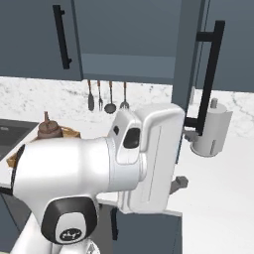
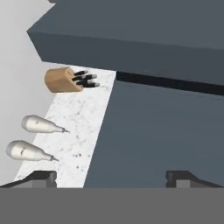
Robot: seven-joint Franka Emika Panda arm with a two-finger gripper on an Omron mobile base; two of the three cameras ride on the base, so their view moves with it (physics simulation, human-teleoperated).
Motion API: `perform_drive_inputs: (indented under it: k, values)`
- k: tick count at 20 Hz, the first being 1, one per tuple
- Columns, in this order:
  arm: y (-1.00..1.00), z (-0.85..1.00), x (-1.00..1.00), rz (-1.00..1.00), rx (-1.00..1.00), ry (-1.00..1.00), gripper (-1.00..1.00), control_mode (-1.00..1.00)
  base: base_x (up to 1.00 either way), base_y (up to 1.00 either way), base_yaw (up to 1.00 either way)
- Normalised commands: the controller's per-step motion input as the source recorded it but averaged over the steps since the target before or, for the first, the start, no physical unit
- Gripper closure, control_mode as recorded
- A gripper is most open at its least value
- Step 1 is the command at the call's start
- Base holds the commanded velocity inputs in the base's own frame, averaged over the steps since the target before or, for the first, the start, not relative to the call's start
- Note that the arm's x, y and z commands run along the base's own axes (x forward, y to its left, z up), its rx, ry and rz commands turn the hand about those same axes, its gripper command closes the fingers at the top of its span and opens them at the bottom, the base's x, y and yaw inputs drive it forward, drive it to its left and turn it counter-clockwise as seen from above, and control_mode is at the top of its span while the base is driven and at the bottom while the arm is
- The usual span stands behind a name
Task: Pick the kettle from the counter and place it on the tray. Then pick the mug from the cabinet and place it on the tray. Then close the cabinet doors.
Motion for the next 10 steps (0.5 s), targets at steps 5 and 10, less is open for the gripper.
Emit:
perform_drive_inputs:
  k: [5, 10]
  values:
    - [-0.56, 0.04, 0.08, 0.00, 0.00, 0.01, -1.00, -1.00, 0.00, 0.00, 0.00]
    - [-0.46, 0.01, 0.26, 0.01, 0.01, 0.05, -1.00, -1.00, 0.00, 0.00, 0.00]
